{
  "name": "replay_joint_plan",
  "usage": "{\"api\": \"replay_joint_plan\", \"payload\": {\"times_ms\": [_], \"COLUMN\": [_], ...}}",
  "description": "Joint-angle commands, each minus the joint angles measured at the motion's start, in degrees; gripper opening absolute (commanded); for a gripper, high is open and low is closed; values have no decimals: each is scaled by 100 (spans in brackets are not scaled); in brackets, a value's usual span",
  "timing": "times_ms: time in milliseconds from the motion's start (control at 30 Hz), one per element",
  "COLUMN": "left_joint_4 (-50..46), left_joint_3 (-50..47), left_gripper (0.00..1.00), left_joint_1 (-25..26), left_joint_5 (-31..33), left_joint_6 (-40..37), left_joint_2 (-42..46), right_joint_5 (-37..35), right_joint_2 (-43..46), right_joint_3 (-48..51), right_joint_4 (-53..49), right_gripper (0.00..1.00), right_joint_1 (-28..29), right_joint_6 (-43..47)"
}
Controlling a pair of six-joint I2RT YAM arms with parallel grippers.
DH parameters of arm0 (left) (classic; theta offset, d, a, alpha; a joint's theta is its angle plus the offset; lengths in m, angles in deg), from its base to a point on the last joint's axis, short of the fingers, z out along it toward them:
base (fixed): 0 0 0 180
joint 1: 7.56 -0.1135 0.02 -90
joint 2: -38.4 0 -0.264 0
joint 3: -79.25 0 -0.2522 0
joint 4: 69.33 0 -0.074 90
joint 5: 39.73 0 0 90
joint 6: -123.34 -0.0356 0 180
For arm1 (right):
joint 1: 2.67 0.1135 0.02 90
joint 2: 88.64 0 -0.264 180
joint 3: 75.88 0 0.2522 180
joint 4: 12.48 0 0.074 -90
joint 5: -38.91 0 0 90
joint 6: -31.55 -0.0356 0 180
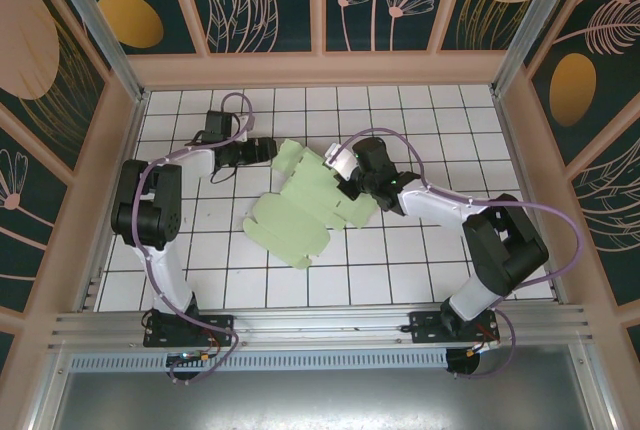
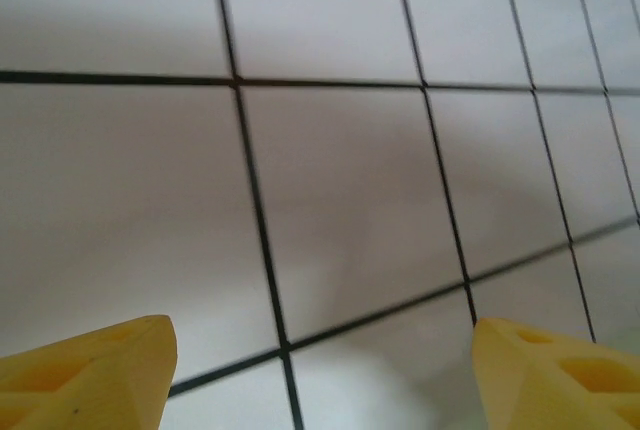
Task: Fold the paper box
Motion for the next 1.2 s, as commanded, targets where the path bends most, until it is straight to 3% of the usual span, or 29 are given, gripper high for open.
{"api": "replay_joint_plan", "payload": {"times_ms": [0, 133, 267, 400, 533, 600, 700, 800, 867, 1033, 1167], "left_joint_4": [-381, -579, -467, -394, -56, -64, -229, -263, 6, 1523, 2352], "left_joint_3": [92, -26, -106, -67, -234, -282, -281, -308, -360, -711, -1013], "left_gripper": [77, 77, 76, 57, 56, 48, 47, 56, 72, 80, 85], "left_joint_1": [-5, -9, -6, -5, -5, -13, -5, -7, -14, -150, -323], "left_joint_5": [-981, -1289, -1661, -2626, -2943, -3088, -3302, -2918, -2639, -2529, -1849], "left_joint_6": [-849, -1353, -1384, -1377, -1287, -1354, -1562, -1576, -1364, -360, 158], "left_joint_2": [177, 396, 481, 392, 492, 556, 599, 604, 634, 925, 1374], "right_joint_5": [260, 406, 471, 524, 556, 587, 592, 554, 514, 247, 26], "right_joint_2": [189, 177, 157, 120, 49, 32, -4, -41, -41, 4, 108], "right_joint_3": [-28, -79, -125, -106, -116, -125, -151, -184, -187, -156, -70], "right_joint_4": [151, 128, 80, 72, 84, 85, 68, 33, 35, 31, 67], "right_gripper": [0, 0, 0, 0, 0, 0, 0, 0, 0, 0, 0], "right_joint_1": [-79, -123, -131, -168, -181, -189, -207, -205, -215, -210, -191], "right_joint_6": [-94, -145, -147, -173, -225, -244, -244, -244, -245, -175, -57]}}
